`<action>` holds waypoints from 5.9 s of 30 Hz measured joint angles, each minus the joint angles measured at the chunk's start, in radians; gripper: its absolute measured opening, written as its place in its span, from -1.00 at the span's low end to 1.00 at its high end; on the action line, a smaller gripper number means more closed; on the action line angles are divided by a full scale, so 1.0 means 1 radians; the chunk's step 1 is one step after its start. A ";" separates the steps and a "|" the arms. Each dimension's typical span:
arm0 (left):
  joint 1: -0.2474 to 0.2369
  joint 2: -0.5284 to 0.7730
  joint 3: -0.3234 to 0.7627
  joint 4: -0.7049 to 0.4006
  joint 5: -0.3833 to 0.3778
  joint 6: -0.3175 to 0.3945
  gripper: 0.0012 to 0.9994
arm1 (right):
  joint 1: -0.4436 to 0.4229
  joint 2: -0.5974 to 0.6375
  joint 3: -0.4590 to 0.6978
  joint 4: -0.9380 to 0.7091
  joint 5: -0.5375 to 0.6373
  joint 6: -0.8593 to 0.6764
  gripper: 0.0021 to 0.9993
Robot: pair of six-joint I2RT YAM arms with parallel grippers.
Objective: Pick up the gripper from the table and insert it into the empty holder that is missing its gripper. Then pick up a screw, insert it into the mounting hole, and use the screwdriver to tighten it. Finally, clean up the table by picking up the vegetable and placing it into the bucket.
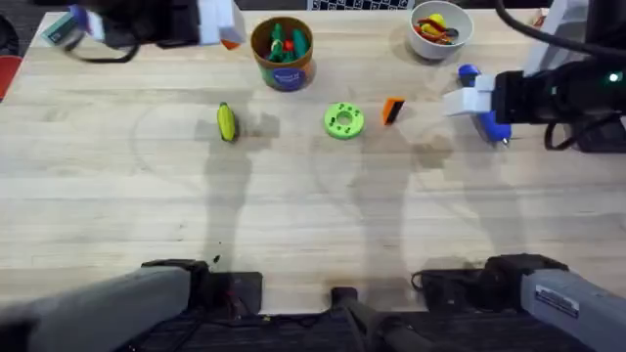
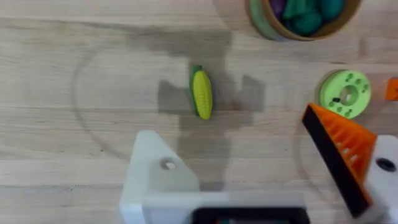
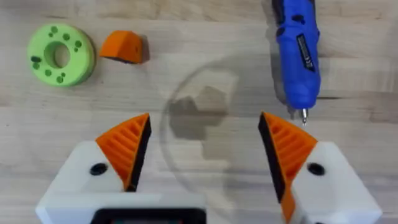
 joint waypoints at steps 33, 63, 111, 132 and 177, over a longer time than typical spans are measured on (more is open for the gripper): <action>0.000 -0.384 -0.200 0.197 -0.079 0.255 0.97 | 0.000 0.000 0.000 -0.314 0.000 0.000 0.98; 0.002 -1.399 -1.418 1.270 0.484 0.107 0.97 | 0.000 0.000 0.000 -0.314 0.000 0.000 0.98; 0.002 -1.399 -1.465 0.982 1.113 0.132 0.97 | 0.000 0.000 0.000 -0.314 0.000 0.000 0.98; 0.002 -1.399 -1.465 0.980 1.130 0.193 0.97 | 0.000 0.000 0.000 -0.314 0.000 0.000 0.99; 0.002 -1.399 -1.465 0.980 1.130 0.194 0.97 | 0.140 0.504 0.559 -0.384 -0.196 0.148 0.98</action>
